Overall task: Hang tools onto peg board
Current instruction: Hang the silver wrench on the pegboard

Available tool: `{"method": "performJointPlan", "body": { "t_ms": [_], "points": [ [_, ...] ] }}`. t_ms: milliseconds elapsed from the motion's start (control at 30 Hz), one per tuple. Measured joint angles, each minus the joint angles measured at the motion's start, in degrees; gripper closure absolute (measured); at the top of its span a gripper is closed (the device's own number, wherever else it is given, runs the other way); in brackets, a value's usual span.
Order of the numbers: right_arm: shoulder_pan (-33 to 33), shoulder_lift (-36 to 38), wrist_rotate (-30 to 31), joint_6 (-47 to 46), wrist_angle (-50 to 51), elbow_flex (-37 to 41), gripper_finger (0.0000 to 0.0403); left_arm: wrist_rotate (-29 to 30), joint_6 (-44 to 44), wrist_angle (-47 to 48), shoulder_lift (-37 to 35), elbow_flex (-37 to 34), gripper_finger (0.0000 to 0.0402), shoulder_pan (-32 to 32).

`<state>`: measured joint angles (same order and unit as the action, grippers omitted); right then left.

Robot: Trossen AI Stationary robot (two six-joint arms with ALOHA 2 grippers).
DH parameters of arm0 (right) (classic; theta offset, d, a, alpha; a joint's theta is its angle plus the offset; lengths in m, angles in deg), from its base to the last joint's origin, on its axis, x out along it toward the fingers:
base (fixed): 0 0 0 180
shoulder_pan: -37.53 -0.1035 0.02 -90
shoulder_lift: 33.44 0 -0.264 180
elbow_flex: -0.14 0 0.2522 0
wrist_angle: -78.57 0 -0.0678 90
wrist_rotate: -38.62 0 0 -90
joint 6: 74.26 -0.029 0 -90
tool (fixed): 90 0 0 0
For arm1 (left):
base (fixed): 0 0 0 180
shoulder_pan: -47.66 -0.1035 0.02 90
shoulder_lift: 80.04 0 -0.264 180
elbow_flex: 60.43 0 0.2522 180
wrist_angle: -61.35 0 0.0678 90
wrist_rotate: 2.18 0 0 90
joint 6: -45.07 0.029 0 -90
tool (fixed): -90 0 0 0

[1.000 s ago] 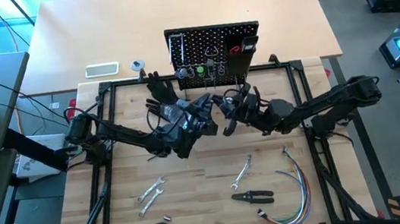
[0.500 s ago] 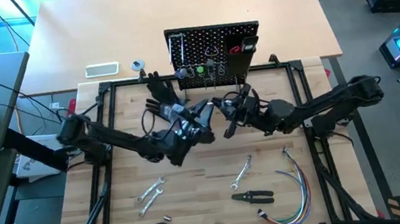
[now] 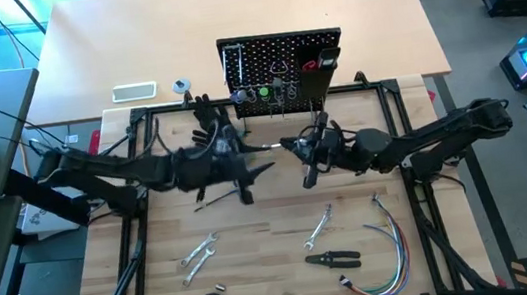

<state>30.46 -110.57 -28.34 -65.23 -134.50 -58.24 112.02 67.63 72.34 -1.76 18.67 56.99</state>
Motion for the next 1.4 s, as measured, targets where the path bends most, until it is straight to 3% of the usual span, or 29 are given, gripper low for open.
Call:
{"method": "performJointPlan", "body": {
  "t_ms": [100,200,400,700,1000,1267,1400],
  "points": [
    [0.5,0.0,-5.7,0.0,0.0,0.0,0.0402,-8.5,-7.6,4.5,-0.7,0.0,0.0248,-4.2],
    [0.7,0.0,-9.5,-0.1,0.1,0.0,0.0402,-13.2,-10.5,6.9,0.1,0.0,0.0248,-7.0],
    [0.7,-0.4,-10.1,-0.1,10.9,-4.2,0.0402,-25.9,-13.1,5.5,2.6,0.0,0.0247,-10.0],
    [0.7,-3.9,-8.4,1.6,18.9,-9.3,0.0402,-26.8,-12.0,6.1,3.4,0.0,0.0277,-10.9],
    [1.1,-4.4,-8.2,0.3,20.0,-9.4,0.0402,-28.0,-11.0,8.2,3.4,0.0,0.035,-11.0],
    [1.1,-4.4,-9.6,0.0,19.7,-9.4,0.0401,-29.4,-10.9,9.4,4.4,0.0,0.0377,-11.0],
    [1.0,-4.4,-9.7,-1.2,20.5,-9.4,0.038,-29.4,-10.0,9.6,4.4,0.0,0.0396,-11.0]
  ]
}}
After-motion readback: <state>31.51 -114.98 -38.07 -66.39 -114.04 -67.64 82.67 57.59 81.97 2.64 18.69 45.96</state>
